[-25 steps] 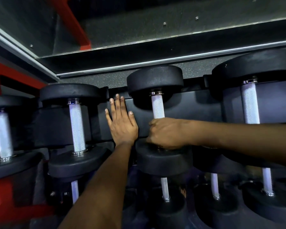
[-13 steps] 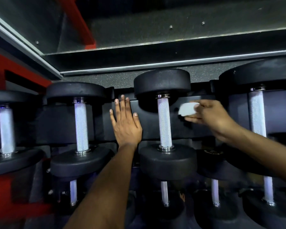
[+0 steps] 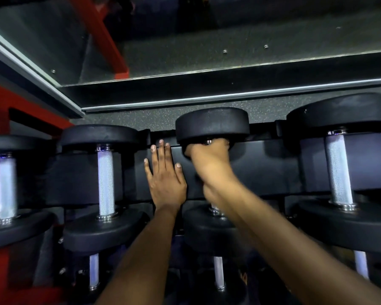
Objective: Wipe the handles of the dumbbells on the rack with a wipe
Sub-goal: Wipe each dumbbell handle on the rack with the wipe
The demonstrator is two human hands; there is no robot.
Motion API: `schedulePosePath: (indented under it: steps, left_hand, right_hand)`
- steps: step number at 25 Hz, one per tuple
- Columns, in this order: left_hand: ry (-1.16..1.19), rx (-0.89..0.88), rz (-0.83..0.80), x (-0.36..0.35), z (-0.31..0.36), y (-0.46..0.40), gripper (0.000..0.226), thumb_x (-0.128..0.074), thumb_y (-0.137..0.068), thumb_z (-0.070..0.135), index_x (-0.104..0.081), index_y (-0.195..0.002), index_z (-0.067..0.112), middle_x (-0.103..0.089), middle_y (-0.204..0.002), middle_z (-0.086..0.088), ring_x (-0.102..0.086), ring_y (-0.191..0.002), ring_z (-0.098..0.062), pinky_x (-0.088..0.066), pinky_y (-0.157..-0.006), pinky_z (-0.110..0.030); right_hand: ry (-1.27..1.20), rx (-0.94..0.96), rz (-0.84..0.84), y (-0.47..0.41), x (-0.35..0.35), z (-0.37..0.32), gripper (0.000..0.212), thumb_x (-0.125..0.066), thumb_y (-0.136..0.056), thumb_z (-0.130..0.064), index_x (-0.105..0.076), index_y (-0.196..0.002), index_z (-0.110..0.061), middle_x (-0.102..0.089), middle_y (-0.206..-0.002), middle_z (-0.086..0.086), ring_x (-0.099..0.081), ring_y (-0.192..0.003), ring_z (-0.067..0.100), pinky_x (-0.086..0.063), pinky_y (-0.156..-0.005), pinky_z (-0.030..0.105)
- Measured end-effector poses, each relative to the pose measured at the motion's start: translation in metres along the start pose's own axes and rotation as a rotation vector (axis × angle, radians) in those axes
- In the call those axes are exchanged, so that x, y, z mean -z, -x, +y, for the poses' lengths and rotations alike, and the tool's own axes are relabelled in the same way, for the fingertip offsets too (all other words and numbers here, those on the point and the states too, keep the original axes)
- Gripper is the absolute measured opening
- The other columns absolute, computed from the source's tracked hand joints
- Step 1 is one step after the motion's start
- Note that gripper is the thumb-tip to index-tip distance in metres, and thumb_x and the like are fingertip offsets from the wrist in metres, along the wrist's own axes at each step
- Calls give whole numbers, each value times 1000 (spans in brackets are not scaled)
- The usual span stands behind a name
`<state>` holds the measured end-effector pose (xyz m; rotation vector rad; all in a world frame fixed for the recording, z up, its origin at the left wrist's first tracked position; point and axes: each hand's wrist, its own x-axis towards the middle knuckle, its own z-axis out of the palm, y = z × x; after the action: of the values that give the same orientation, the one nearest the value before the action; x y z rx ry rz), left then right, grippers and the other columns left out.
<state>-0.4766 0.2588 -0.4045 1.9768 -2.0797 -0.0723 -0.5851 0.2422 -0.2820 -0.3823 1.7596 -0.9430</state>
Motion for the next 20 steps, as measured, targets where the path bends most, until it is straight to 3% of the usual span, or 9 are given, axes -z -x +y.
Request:
schedulePosePath:
  steps: [2, 4, 6, 9, 10, 12, 14, 17, 20]
  left_hand:
    - [-13, -12, 7, 0, -1, 1, 63, -40, -96, 26, -20, -152, 9, -16, -161, -4, -8, -148, -20, 9, -118, -35]
    - [27, 16, 4, 1, 2, 0, 58, -31, -97, 28, -23, -152, 9, -18, -161, -3, -10, -149, -20, 6, -119, -36]
    - [45, 31, -6, 2, 3, 1, 58, -25, -97, 30, -24, -152, 10, -19, -161, -3, -11, -149, -20, 3, -119, -37]
    - [1, 6, -8, 0, 0, 1, 60, -28, -96, 30, -22, -152, 9, -17, -161, -3, -11, -149, -21, 2, -119, -38]
    - [5, 7, -7, 0, 1, 1, 60, -29, -95, 29, -23, -152, 9, -18, -161, -4, -12, -149, -21, 2, -119, -38]
    - [30, 34, 0, 1, 2, 0, 59, -27, -96, 30, -28, -151, 9, -22, -160, -4, -13, -148, -21, 1, -119, -38]
    - [47, 44, -7, 2, 3, 0, 59, -26, -96, 30, -29, -150, 9, -23, -159, -3, -13, -148, -20, 1, -119, -37]
    - [38, 33, -1, 2, 3, 0, 58, -27, -96, 29, -28, -150, 9, -22, -160, -3, -14, -148, -21, -1, -119, -39]
    - [50, 33, -1, 2, 3, 1, 57, -28, -96, 28, -29, -150, 9, -22, -160, -3, -14, -148, -21, -3, -119, -40]
  right_hand:
    - [157, 44, 32, 7, -7, 10, 88, -66, -73, -14, -18, -143, 7, -19, -153, 18, -19, -142, 27, -21, -116, 37]
    - [118, 46, 75, -10, 3, 8, 67, -64, -70, -10, -40, -130, 7, -48, -130, 18, -46, -122, 26, -38, -102, 34]
    - [-18, -45, 55, -10, 9, 1, 37, -62, -69, -9, -58, -105, 1, -61, -96, 11, -58, -90, 23, -47, -78, 30]
    - [46, 18, -10, 2, 0, 5, 75, -62, -53, -19, -46, -123, 2, -55, -127, 16, -53, -117, 30, -46, -98, 41]
    - [31, 37, -37, 2, 6, 8, 72, -63, -53, -17, -47, -120, 2, -56, -125, 17, -54, -116, 31, -47, -97, 42]
    - [-80, -30, -101, -7, 23, 0, 22, -66, -66, -2, -59, -87, -2, -65, -83, 12, -61, -83, 25, -51, -73, 29]
    - [-132, -91, -184, -10, 40, -3, 13, -60, -75, 9, -61, -73, -3, -61, -65, 6, -55, -68, 18, -45, -60, 22]
    - [-55, 40, -130, 0, 30, 1, 35, -67, -70, 4, -57, -102, -5, -64, -92, 7, -61, -84, 20, -52, -75, 30]
    - [-141, -34, -166, -8, 28, 2, 23, -70, -69, 6, -62, -88, -6, -64, -83, 10, -62, -80, 23, -55, -72, 29]
